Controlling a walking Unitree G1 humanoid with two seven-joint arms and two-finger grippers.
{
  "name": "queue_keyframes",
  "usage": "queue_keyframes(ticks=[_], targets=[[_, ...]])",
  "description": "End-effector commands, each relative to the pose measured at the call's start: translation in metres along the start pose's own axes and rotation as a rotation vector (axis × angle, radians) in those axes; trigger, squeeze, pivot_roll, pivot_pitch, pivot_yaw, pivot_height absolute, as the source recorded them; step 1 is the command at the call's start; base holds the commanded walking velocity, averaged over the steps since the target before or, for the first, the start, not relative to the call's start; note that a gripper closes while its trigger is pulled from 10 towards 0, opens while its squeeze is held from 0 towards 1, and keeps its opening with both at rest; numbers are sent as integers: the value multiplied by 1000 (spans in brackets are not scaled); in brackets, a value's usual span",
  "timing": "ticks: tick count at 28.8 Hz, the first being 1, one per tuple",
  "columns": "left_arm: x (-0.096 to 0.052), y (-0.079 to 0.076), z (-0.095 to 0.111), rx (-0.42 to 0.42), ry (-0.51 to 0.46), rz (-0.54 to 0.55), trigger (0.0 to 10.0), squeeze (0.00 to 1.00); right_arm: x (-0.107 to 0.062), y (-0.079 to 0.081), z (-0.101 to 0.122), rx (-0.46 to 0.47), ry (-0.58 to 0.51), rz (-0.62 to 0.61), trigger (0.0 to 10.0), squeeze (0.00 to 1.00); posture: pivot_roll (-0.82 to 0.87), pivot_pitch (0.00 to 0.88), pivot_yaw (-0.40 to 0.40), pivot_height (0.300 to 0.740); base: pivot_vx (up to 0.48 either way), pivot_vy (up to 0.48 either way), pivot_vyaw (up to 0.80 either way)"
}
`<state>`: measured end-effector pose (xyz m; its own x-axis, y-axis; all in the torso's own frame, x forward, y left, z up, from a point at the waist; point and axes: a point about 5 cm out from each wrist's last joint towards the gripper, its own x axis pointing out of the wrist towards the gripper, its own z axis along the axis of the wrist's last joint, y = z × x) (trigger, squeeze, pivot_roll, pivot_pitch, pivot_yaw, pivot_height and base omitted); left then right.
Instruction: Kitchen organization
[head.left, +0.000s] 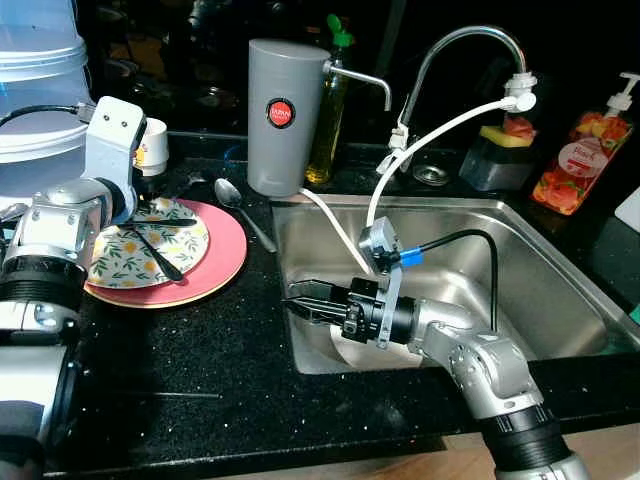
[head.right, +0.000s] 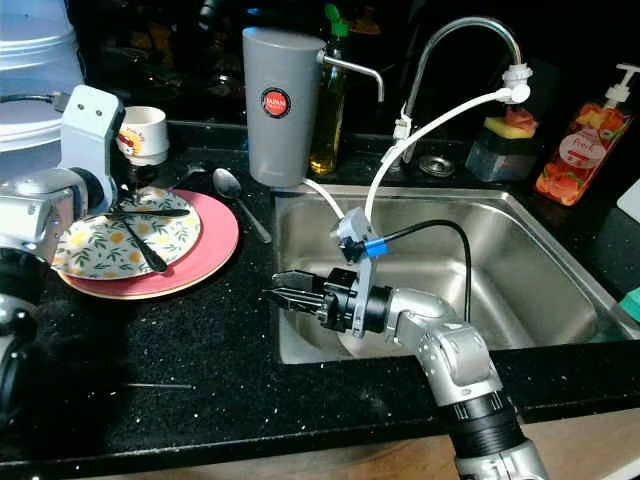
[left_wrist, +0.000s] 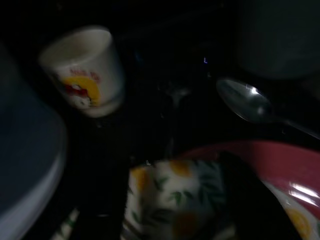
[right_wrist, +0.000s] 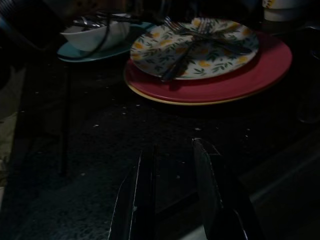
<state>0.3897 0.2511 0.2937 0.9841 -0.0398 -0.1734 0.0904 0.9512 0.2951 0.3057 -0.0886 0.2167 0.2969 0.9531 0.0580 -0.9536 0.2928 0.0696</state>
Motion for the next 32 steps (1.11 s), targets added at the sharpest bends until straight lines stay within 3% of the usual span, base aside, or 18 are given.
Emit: queue_keyframes(ticks=[1, 5, 8, 12, 16, 22, 27, 32], targets=[[0, -9, 1, -81, 6, -14, 10000, 1000, -5, 1, 2, 1, 4, -1, 10000, 0, 73, 31, -77, 740, 0, 0, 0], [-2, -21, 0, -158, -1, -36, 10000, 1000, -6, 0, 2, 3, 5, 2, 10000, 0, 65, 29, -80, 740, 0, 0, 0], [-11, -31, -17, -138, 46, 5, 10000, 1000, -8, 0, 2, 10, 4, 13, 10000, 0, 66, 30, -81, 740, 0, 0, 0], [-19, -32, -21, -179, 51, 36, 10000, 1000, -8, 0, 2, 11, 6, 19, 10000, 0, 68, 29, -82, 740, 0, 0, 0], [-37, -31, -26, -252, 74, 109, 10000, 1000, -8, 1, 1, 17, 9, 29, 10000, 0, 70, 27, -82, 740, 0, 0, 0], [-53, -28, -35, -276, 103, 174, 10000, 1000, -9, 0, 1, 19, 13, 38, 10000, 0, 72, 23, -86, 740, 0, 0, 0], [-54, -29, -42, -296, 129, 182, 10000, 1000, -8, 0, 0, 19, 15, 39, 10000, 0, 73, 21, -88, 740, 0, 0, 0], [-48, -39, -55, -274, 179, 121, 10000, 1000, -7, 1, 0, 13, 18, 44, 10000, 0, 82, 17, -83, 740, 0, 0, 0]])
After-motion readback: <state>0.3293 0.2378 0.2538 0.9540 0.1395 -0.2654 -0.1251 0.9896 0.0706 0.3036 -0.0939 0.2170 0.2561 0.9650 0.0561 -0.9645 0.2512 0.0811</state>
